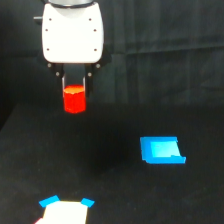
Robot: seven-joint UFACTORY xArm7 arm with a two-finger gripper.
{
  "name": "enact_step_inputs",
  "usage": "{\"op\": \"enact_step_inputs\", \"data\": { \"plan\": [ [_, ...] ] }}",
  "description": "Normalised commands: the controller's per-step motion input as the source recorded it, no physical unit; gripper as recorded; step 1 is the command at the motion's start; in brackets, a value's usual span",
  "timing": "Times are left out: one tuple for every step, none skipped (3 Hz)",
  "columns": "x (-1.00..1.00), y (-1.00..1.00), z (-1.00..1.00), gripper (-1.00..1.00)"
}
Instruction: Pick up the red object from the table
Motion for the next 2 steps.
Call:
{"op": "enact_step_inputs", "data": {
  "plan": [
    [0.06, -0.25, 0.05, -1.0],
    [0.09, 0.24, -0.04, -1.0]
  ]
}}
